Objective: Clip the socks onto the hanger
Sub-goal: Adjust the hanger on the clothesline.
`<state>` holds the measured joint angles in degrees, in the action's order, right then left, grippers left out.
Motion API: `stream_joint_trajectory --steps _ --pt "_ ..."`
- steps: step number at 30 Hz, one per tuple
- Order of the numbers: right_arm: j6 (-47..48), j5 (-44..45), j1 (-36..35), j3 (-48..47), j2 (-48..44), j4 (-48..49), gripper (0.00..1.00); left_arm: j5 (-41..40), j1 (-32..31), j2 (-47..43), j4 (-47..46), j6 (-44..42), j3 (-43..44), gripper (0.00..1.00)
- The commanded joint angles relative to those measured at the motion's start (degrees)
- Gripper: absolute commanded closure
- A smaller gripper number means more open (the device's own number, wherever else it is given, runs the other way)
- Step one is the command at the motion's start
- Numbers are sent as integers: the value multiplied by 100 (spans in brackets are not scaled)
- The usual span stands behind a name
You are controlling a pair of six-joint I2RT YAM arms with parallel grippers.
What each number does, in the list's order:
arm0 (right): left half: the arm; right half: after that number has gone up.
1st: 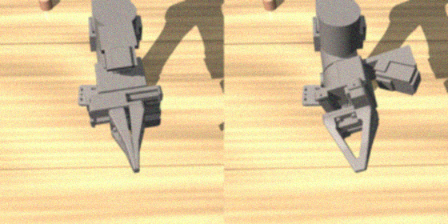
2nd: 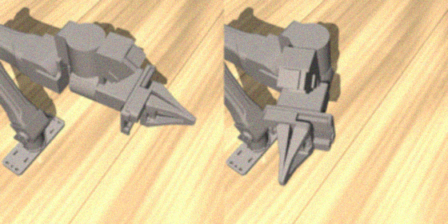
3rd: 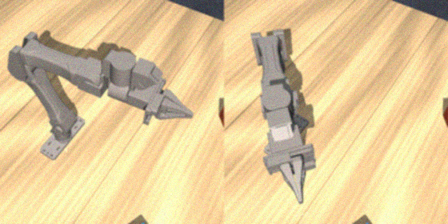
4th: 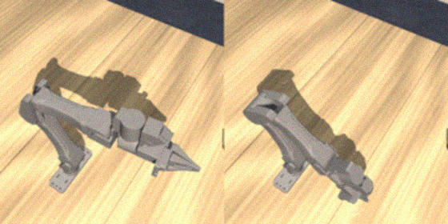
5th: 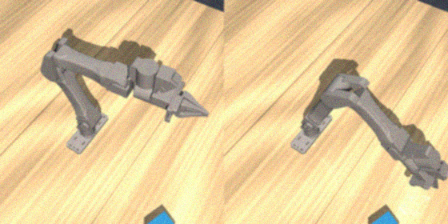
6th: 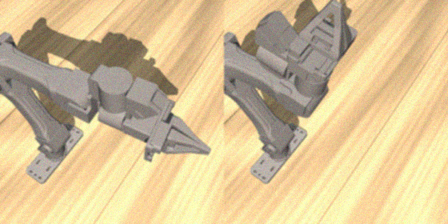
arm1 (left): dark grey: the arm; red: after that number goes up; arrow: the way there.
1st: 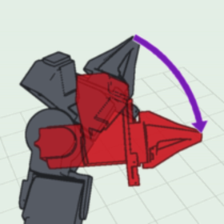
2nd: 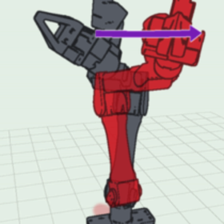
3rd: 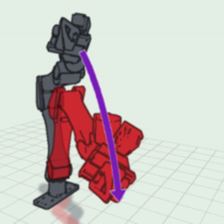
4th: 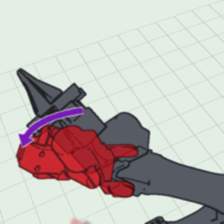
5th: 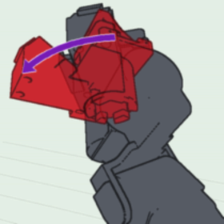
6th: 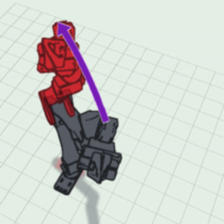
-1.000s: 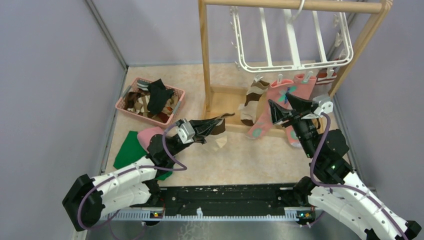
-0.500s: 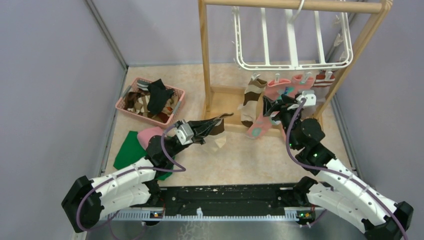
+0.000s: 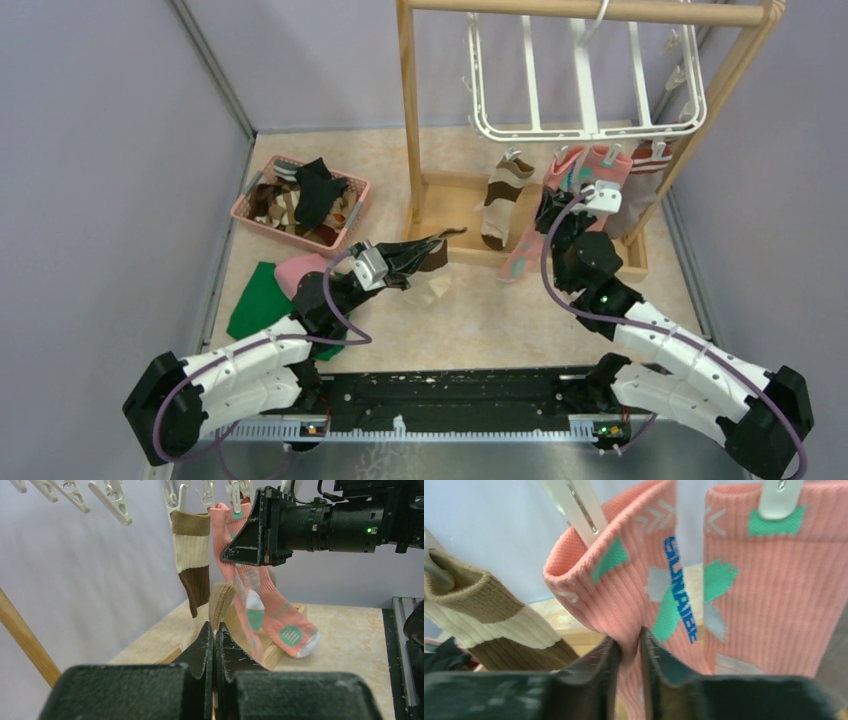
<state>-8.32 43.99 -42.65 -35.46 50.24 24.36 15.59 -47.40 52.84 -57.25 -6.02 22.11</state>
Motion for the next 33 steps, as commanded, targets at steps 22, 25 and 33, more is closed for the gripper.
stream_joint_trajectory --steps 22,25,33 --pt "1849 1427 274 44 -2171 43 100 211 11 139 -327 48 81 100" --pt "1825 1445 403 -29 -2185 21 100 246 9 180 -345 56 100 100" --pt "1588 1214 1017 -318 -1952 -55 98 309 11 211 -418 66 103 100"
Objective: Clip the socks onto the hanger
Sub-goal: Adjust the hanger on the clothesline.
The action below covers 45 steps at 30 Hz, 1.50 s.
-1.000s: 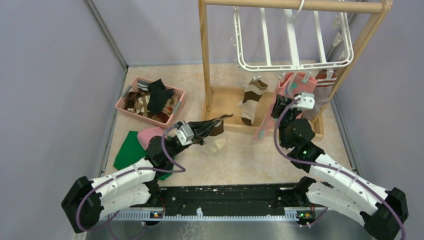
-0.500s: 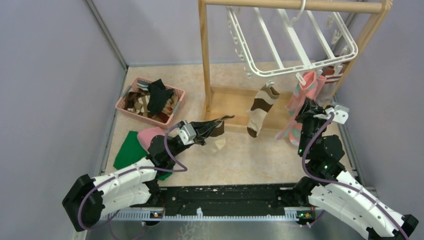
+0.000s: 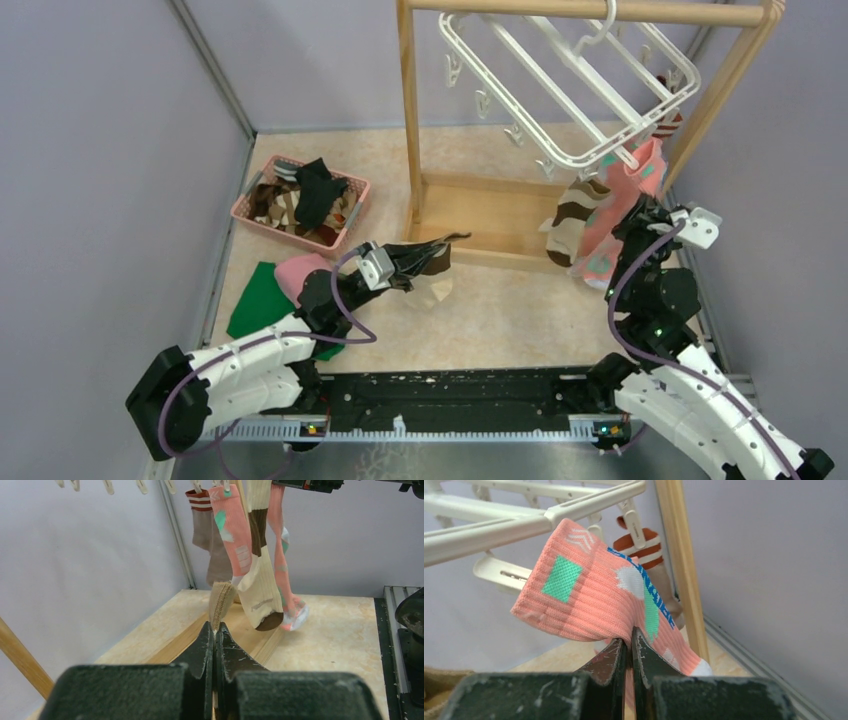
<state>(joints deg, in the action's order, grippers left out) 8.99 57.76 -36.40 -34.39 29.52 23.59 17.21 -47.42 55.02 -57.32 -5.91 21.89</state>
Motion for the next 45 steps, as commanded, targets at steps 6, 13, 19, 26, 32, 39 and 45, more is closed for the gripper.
stream_joint_trajectory --steps 6,13,19,26,32,39,45 --pt "-1451 -1338 1763 -1049 668 -940 97 239 13 -38 -445 124 79 100" --pt "-2169 -2312 2828 -1430 1468 -1095 94 338 9 -15 -526 235 19 100" --pt "-2577 -2813 3374 -1646 1996 -1030 94 421 5 125 -606 282 38 100" --pt "-2938 -3279 3990 -1855 2395 -1003 94 592 13 386 -672 362 185 100" --pt "-3142 -3710 4319 -2043 2639 -1012 91 844 9 744 -816 467 364 100" --pt "-3164 -3990 4496 -2206 2830 -898 90 1079 11 1170 -1056 582 494 100" --pt "-3321 -4184 4642 -2618 3357 -892 91 1195 7 1371 -1106 582 600 100"
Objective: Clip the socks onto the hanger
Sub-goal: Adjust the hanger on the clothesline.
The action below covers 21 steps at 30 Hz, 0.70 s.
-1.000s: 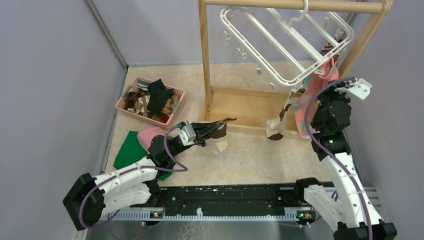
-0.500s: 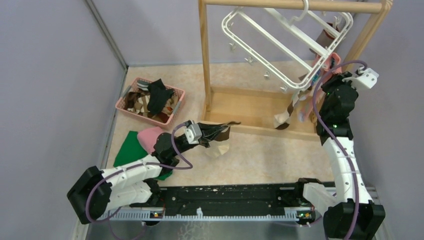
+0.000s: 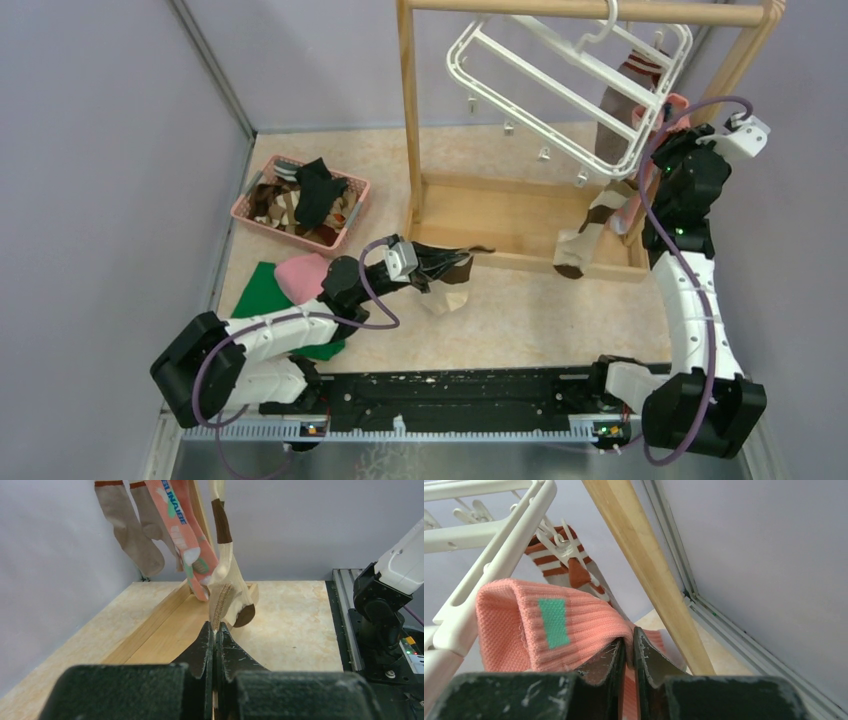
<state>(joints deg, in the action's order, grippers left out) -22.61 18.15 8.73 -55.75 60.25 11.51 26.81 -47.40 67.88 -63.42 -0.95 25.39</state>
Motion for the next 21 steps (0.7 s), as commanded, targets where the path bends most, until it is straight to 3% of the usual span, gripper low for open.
stream_joint_trajectory --steps 1,10,15,21 --pt "-164 -254 129 -535 362 355 91 245 6 112 -496 85 262 100" --pt "-12 -776 129 -859 843 326 86 300 9 314 -543 165 341 100" --pt "94 -1200 129 -317 251 483 59 353 6 388 -562 266 368 100" --pt "259 -1136 129 167 -717 188 43 481 11 551 -580 292 488 100"
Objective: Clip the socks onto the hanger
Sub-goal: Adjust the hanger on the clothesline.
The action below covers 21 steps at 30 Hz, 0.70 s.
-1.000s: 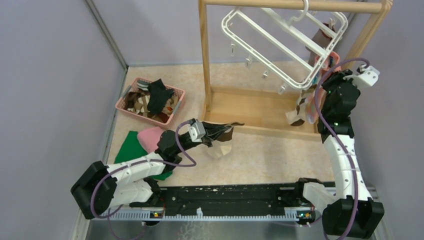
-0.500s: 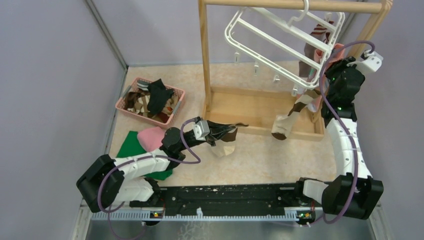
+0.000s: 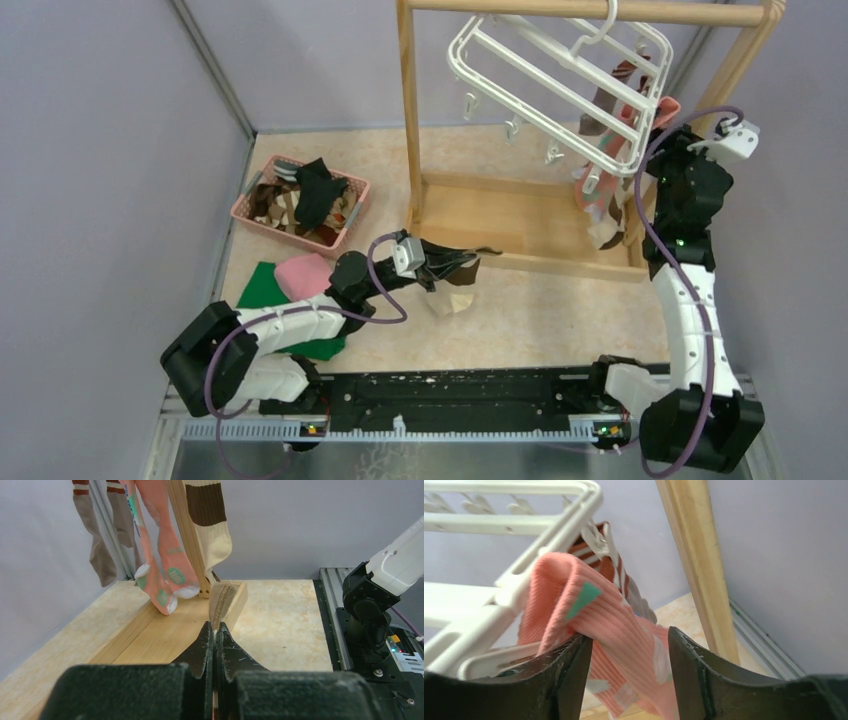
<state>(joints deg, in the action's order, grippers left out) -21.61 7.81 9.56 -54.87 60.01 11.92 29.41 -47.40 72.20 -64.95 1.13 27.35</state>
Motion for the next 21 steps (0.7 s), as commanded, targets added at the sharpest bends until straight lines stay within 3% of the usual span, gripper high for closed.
stream_joint_trajectory --steps 1,11,17,21 --pt "165 -75 46 139 -842 33 40 237 7 154 -431 89 315 100" --pt "390 -417 -241 894 -2661 -703 25 193 7 668 -561 15 674 100" --pt "636 -1104 -323 1039 -3438 -999 23 385 7 1705 -1285 135 1315 100" --pt "799 -1082 -431 1091 -3499 -1136 18 676 9 2480 -1677 490 1865 100"
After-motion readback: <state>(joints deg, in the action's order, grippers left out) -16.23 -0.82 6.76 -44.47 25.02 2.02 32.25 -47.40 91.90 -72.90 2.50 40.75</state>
